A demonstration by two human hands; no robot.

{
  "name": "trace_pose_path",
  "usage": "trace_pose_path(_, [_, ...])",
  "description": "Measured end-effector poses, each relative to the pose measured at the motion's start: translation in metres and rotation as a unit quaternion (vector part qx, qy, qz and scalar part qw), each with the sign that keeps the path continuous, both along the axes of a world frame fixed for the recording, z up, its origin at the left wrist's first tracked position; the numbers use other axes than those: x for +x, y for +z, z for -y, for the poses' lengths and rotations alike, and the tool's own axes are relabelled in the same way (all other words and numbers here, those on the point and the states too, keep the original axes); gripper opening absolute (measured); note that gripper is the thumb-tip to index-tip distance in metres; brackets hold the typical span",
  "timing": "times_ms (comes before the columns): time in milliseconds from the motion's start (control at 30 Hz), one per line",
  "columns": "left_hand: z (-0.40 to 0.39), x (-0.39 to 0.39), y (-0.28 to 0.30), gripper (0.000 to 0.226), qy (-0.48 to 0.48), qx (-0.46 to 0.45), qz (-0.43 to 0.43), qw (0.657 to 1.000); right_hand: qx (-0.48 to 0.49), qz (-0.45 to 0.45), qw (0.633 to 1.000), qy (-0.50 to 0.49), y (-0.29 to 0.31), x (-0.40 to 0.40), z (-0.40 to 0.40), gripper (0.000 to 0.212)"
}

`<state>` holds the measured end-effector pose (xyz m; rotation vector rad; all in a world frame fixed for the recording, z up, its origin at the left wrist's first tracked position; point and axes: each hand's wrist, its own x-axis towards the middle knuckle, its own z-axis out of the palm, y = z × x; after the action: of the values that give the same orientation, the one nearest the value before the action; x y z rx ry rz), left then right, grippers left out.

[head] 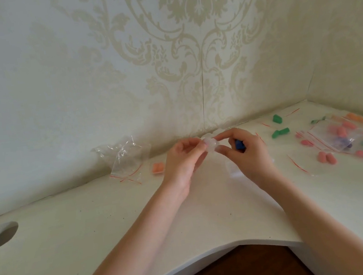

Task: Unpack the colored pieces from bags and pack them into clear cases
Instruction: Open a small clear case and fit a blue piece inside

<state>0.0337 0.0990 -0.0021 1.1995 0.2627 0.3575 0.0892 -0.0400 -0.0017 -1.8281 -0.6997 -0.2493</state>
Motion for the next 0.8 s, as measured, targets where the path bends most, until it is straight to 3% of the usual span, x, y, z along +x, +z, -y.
trace_pose_path(200, [0.002, -0.003, 0.007, 0.022, -0.115, -0.062, -0.022, 0.991, 0.036, 0.021, 0.999, 0.020, -0.004, -0.002, -0.003, 0.014])
trace_pose_path(300, [0.001, -0.003, 0.008, 0.025, -0.120, -0.053, -0.019, 0.991, 0.019, 0.059, 0.998, 0.013, -0.005, -0.001, -0.003, 0.009])
trace_pose_path(467, [0.001, -0.003, 0.006, 0.021, -0.119, -0.114, -0.031, 0.986, -0.020, 0.123, 0.992, 0.013, -0.008, -0.002, -0.006, 0.014])
trace_pose_path(633, [0.001, -0.002, 0.005, 0.026, -0.113, -0.069, -0.029, 0.991, -0.066, 0.189, 0.980, -0.010, -0.017, 0.008, -0.004, 0.019])
trace_pose_path(800, [0.001, -0.003, 0.007, 0.020, -0.107, -0.155, -0.040, 0.981, -0.077, 0.188, 0.979, 0.003, -0.016, 0.005, -0.005, 0.025])
